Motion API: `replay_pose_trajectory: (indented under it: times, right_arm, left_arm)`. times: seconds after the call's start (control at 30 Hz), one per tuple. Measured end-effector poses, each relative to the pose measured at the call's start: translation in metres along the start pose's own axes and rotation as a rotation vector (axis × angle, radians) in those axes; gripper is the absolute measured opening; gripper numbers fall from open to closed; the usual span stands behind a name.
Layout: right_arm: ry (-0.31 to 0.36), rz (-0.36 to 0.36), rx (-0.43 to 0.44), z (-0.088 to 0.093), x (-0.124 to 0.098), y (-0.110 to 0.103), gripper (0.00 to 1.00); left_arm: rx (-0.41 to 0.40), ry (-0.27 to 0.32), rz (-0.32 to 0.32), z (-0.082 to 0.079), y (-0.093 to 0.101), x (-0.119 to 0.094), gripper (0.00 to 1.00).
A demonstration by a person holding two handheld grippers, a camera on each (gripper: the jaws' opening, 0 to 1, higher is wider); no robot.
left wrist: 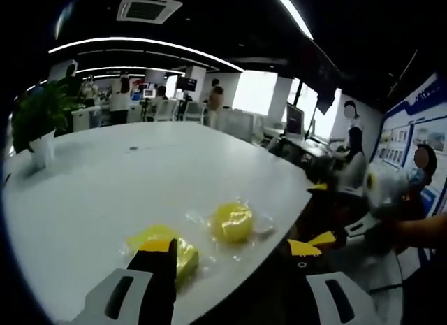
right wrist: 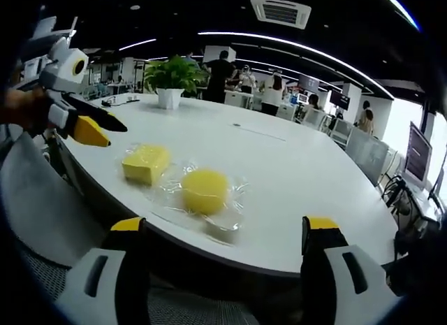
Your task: Compare the silicone blocks by pressing each to a similar depth, holding the contact briefly, and releasing to observe deformation and rebound differences across the visible hardness samples.
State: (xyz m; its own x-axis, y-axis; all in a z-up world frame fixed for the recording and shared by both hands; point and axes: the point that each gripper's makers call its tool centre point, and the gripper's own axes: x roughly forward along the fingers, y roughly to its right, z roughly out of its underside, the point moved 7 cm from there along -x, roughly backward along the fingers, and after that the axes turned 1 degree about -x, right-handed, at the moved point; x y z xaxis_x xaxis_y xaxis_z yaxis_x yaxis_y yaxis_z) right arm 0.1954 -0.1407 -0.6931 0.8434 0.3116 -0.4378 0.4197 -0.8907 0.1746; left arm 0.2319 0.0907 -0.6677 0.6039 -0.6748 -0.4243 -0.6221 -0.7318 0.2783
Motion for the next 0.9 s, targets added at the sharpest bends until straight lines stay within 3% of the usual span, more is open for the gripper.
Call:
replay_pose_trajectory:
  times: [0.17,0.33,0.6,0.63,0.9]
  right_arm:
    - [0.009,0.003,0.000,-0.001,-0.001,-0.001,0.83]
    - [0.015,0.005,0.003,-0.002,-0.001,-0.001,0.86]
    - [0.011,0.006,0.008,-0.002,-0.001,-0.001,0.86]
    - [0.010,0.004,0.012,-0.002,-0.001,-0.001,0.86]
    - [0.005,-0.003,0.015,-0.002,0.001,0.000,0.86]
  left_arm:
    - [0.002,-0.046,-0.007,0.006,-0.002,0.016,0.59]
    - [-0.108,-0.013,-0.014,-0.001,-0.006,0.037,0.50]
    - [-0.304,-0.009,-0.038,0.000,-0.022,0.081,0.50]
    - [-0.333,-0.033,-0.044,0.003,-0.026,0.087,0.51]
    - [-0.446,-0.014,-0.089,-0.005,-0.042,0.111,0.41]
